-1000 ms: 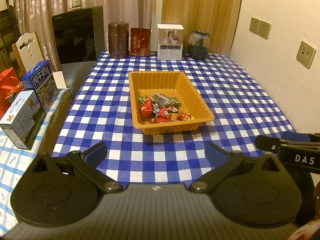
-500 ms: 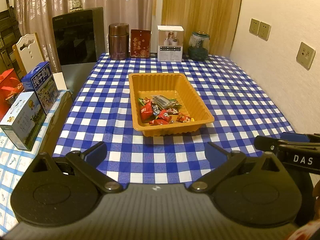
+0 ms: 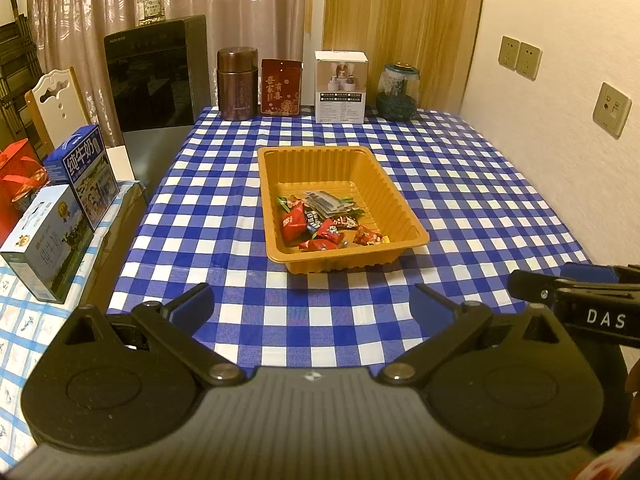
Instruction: Organize snacks
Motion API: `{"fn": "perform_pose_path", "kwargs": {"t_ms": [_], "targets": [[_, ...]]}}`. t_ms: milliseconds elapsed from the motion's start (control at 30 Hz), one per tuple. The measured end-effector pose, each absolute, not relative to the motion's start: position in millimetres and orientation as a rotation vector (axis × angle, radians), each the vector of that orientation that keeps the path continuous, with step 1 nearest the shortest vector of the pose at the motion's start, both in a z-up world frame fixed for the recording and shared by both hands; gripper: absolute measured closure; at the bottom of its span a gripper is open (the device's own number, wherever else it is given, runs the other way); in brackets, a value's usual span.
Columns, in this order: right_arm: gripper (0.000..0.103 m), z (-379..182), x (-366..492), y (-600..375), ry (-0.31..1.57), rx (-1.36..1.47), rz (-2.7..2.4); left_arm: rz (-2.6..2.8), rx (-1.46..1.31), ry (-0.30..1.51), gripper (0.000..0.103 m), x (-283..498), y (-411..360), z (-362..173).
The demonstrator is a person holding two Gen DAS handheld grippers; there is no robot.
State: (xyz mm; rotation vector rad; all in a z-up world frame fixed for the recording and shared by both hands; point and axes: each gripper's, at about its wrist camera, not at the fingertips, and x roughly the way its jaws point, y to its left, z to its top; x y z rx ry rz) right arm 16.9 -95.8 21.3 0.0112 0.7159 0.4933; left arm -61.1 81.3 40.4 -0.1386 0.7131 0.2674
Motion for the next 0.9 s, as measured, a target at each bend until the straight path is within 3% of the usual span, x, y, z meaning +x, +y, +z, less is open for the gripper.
{"fn": "perform_pose_path", "kwargs": {"t_ms": [900], "targets": [[0.032, 22.0, 18.7, -96.4, 0.715, 0.012, 0.494, 0.267, -0.135, 0.713, 0.000, -60.0, 81.8, 40.6]]}}
